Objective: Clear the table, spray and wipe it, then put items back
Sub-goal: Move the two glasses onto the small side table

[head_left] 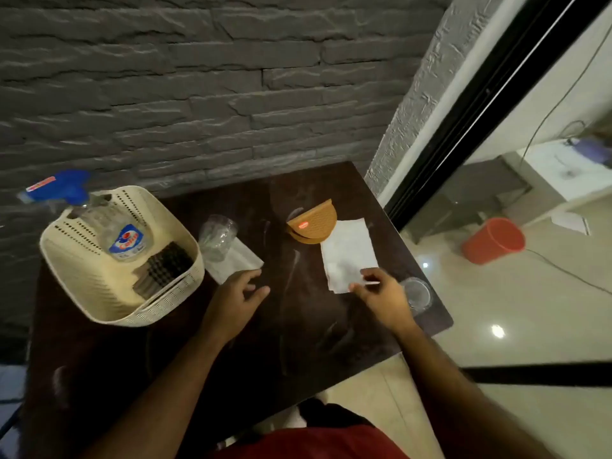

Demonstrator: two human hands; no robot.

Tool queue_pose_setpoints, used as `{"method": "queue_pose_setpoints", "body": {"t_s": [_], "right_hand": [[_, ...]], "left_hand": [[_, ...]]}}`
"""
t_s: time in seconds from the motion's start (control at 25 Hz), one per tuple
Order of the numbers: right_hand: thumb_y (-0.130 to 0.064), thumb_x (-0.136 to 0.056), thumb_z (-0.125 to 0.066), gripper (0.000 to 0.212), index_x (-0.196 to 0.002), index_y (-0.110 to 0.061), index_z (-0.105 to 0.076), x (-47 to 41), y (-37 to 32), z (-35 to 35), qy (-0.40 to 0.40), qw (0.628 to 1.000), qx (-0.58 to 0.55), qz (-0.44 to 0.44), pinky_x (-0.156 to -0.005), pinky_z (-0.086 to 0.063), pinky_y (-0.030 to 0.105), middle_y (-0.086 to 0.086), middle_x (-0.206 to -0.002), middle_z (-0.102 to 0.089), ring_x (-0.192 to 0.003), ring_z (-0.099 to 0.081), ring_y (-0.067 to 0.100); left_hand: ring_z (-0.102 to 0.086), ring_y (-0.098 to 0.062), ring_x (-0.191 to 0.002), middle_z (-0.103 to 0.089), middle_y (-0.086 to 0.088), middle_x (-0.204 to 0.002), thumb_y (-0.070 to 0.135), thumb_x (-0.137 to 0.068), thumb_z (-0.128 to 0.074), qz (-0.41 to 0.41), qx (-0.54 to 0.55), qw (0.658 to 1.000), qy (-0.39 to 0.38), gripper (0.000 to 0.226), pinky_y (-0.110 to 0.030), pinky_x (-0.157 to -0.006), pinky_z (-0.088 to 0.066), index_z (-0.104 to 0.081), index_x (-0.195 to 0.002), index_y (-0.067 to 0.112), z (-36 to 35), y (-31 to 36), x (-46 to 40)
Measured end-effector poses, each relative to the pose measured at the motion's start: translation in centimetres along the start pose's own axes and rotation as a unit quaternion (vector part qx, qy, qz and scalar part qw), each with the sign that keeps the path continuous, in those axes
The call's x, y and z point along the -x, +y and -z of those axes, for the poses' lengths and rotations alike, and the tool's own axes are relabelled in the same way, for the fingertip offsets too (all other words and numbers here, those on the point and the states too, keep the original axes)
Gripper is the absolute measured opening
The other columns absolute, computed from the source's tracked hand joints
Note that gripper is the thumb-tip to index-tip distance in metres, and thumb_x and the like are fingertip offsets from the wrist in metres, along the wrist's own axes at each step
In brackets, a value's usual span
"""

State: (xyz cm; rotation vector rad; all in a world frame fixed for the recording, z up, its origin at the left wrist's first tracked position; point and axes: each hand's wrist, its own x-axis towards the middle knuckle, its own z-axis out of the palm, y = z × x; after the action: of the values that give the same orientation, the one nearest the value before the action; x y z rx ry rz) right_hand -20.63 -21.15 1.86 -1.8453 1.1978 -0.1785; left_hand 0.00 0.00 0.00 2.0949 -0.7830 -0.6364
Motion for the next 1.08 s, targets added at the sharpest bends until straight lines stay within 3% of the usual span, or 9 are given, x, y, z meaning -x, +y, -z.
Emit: {"method": "queue_pose_setpoints", "body": {"t_s": [0.16,0.28,0.44,0.52,0.68,0.8,0.92,1.0,1.08], "right_hand": [[-0.036,-0.081,-0.073,0.053,-0.128,-0.019,-0.055,-2.9,1.4,6.5,0.065,0.963,0.261,-0.002,-0.084,-0.050,0.033,0.005,-0.122,-0.057,-0.104,-0.058,0.022],[-0.034,-0.077,-0.073,0.067,-0.137,-0.020,-0.044,-5.4,3.9,9.5,-0.023,0.943,0.326,-0.067,-0.091,-0.050,0.037,0.010,-0.129,-0.051,-0.115,-0.052,0.029],[-0.064,-0.055,-0.077,0.102,-0.141,-0.033,-0.031,-7.1,7.7,8.7,-0.137,0.911,0.378,-0.093,-0.092,-0.052,0.041,0.006,-0.140,-0.045,-0.120,-0.051,0.030],[-0.063,-0.057,-0.076,0.099,-0.140,-0.032,-0.032,-7.6,9.1,7.6,-0.130,0.910,0.386,-0.074,-0.087,-0.054,0.040,0.008,-0.138,-0.048,-0.116,-0.055,0.030],[-0.052,-0.066,-0.073,0.073,-0.128,-0.027,-0.043,-8.4,9.2,8.2,-0.102,0.917,0.384,-0.043,-0.076,-0.055,0.036,0.007,-0.119,-0.058,-0.098,-0.061,0.025],[-0.054,-0.065,-0.077,0.066,-0.115,-0.021,-0.050,-9.0,8.0,9.9,-0.067,0.953,0.287,-0.075,-0.071,-0.051,0.033,0.004,-0.105,-0.059,-0.090,-0.059,0.022],[-0.058,-0.063,-0.077,0.061,-0.100,-0.013,-0.058,-9.5,4.7,11.3,0.008,0.994,0.009,-0.110,-0.071,-0.055,0.038,0.009,-0.097,-0.066,-0.082,-0.064,0.025],[-0.057,-0.068,-0.075,0.055,-0.095,-0.011,-0.062,-9.6,2.0,10.5,-0.033,0.977,-0.181,-0.106,-0.064,-0.055,0.038,0.016,-0.088,-0.068,-0.072,-0.066,0.027],[-0.054,-0.071,-0.073,0.060,-0.110,-0.009,-0.063,-9.5,-0.6,8.3,-0.125,0.933,-0.323,-0.101,-0.066,-0.058,0.037,0.020,-0.102,-0.071,-0.087,-0.069,0.031]], "left_hand": [[-0.057,-0.006,-0.108,-0.060,-0.003,-0.128,0.032,-0.090,-0.065,0.038,-0.010,0.999,-0.028,0.046,-0.023,-0.085,-0.048,-0.054,-0.133,0.019,-1.8,0.7,-1.4],[-0.059,-0.009,-0.111,-0.061,-0.003,-0.128,0.032,-0.091,-0.065,0.070,0.012,0.997,-0.030,0.046,-0.030,-0.090,-0.052,-0.053,-0.134,0.020,-3.6,1.2,-2.3],[-0.060,-0.009,-0.111,-0.062,-0.002,-0.127,0.031,-0.090,-0.065,0.094,0.027,0.995,-0.027,0.045,-0.027,-0.090,-0.050,-0.055,-0.133,0.021,-5.7,1.9,-3.2],[-0.060,-0.009,-0.110,-0.062,-0.002,-0.127,0.032,-0.090,-0.066,0.097,0.027,0.995,-0.024,0.046,-0.026,-0.089,-0.049,-0.055,-0.133,0.021,-6.6,2.5,-3.8],[-0.059,-0.009,-0.111,-0.059,0.000,-0.131,0.035,-0.091,-0.064,0.101,0.024,0.994,-0.035,0.048,-0.028,-0.091,-0.051,-0.053,-0.136,0.022,-7.6,4.1,-5.0],[-0.059,-0.011,-0.112,-0.059,0.002,-0.131,0.033,-0.092,-0.062,0.116,0.040,0.991,-0.058,0.046,-0.032,-0.096,-0.051,-0.052,-0.136,0.022,-7.7,4.7,-5.5],[-0.060,-0.014,-0.113,-0.062,0.004,-0.126,0.033,-0.093,-0.061,0.129,0.067,0.984,-0.098,0.043,-0.033,-0.097,-0.050,-0.053,-0.134,0.023,-7.9,5.4,-5.7],[-0.063,-0.012,-0.108,-0.063,0.004,-0.124,0.036,-0.093,-0.060,0.130,0.093,0.980,-0.117,0.043,-0.037,-0.097,-0.052,-0.053,-0.133,0.023,-8.0,6.5,-5.8],[-0.065,-0.008,-0.103,-0.062,0.005,-0.125,0.041,-0.093,-0.057,0.129,0.136,0.974,-0.130,0.046,-0.037,-0.093,-0.054,-0.051,-0.135,0.024,-8.0,8.3,-6.1]]}}
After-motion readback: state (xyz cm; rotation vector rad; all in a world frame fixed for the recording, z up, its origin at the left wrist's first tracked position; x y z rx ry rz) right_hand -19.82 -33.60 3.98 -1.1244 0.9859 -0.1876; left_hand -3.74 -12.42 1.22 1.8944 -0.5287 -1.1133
